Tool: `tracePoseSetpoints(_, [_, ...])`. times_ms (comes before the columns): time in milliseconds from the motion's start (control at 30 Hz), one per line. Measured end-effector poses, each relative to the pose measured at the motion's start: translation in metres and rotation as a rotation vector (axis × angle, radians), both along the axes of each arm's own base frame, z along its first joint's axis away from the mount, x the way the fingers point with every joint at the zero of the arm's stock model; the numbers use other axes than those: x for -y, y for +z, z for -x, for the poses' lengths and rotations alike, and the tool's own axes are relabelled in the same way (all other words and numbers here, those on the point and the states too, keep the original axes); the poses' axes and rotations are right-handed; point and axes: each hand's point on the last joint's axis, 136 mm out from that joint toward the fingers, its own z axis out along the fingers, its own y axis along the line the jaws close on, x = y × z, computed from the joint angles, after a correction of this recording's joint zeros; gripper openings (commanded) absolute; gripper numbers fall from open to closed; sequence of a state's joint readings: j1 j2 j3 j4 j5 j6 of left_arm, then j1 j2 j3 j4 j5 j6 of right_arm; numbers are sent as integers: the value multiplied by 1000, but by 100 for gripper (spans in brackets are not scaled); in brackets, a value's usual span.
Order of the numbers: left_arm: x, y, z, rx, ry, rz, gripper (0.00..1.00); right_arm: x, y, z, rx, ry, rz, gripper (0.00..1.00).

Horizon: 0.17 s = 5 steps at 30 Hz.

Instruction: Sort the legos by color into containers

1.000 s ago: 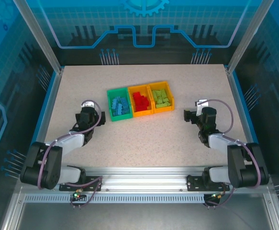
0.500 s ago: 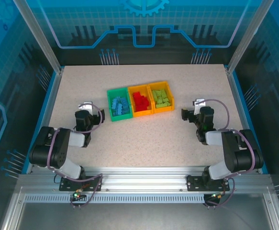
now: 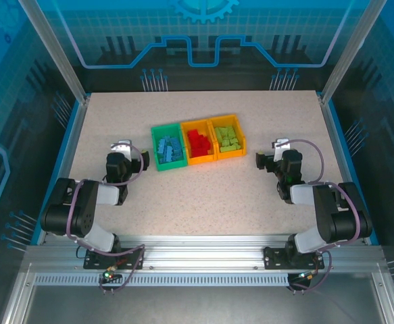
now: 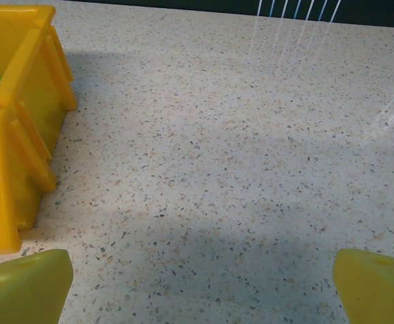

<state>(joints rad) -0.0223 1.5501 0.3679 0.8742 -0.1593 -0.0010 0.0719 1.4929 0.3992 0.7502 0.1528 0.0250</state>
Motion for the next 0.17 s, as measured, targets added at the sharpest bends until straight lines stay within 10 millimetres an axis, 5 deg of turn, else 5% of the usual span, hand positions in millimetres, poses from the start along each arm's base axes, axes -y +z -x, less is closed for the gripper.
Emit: tracePoseSetpoints(167, [0, 0, 0, 0, 0, 0, 99, -1, 0, 0, 0, 1, 2, 100])
